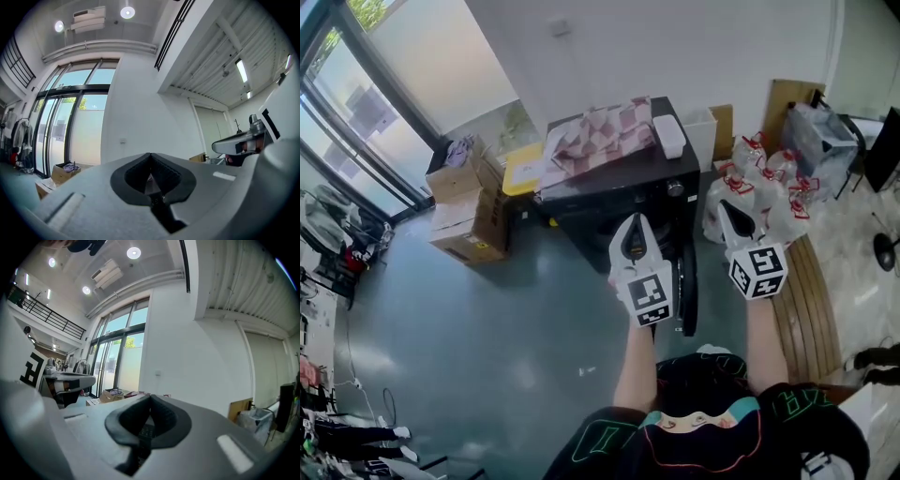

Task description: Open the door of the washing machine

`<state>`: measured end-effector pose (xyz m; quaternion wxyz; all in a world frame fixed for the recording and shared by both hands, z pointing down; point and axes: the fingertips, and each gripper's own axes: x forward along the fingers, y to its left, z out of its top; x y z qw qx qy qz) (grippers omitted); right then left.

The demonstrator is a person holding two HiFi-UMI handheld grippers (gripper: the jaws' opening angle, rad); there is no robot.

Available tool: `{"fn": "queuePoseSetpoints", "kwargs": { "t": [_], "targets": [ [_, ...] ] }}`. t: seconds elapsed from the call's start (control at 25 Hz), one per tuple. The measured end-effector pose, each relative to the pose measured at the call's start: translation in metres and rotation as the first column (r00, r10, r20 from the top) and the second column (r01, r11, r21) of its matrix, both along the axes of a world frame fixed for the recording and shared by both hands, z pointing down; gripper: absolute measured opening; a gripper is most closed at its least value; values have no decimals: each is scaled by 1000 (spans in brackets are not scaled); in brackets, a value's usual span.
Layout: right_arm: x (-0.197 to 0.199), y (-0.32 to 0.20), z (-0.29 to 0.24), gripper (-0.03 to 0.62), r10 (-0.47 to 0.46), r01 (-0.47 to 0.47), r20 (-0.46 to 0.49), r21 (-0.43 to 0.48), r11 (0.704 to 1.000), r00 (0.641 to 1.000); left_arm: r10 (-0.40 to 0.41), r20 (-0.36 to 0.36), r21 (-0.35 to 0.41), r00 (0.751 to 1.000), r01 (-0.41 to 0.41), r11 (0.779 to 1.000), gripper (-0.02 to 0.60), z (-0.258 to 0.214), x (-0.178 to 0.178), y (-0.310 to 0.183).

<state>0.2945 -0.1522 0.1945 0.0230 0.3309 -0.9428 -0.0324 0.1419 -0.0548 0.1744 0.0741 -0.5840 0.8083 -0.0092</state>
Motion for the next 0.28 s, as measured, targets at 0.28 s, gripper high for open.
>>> {"fn": "queuePoseSetpoints", "kwargs": {
  "t": [0.28],
  "targets": [
    [-2, -1, 2, 3, -8, 8, -18, 9, 1000, 1000, -12, 3, 28, 1000, 12, 1000, 11, -1, -2, 2]
  ]
}}
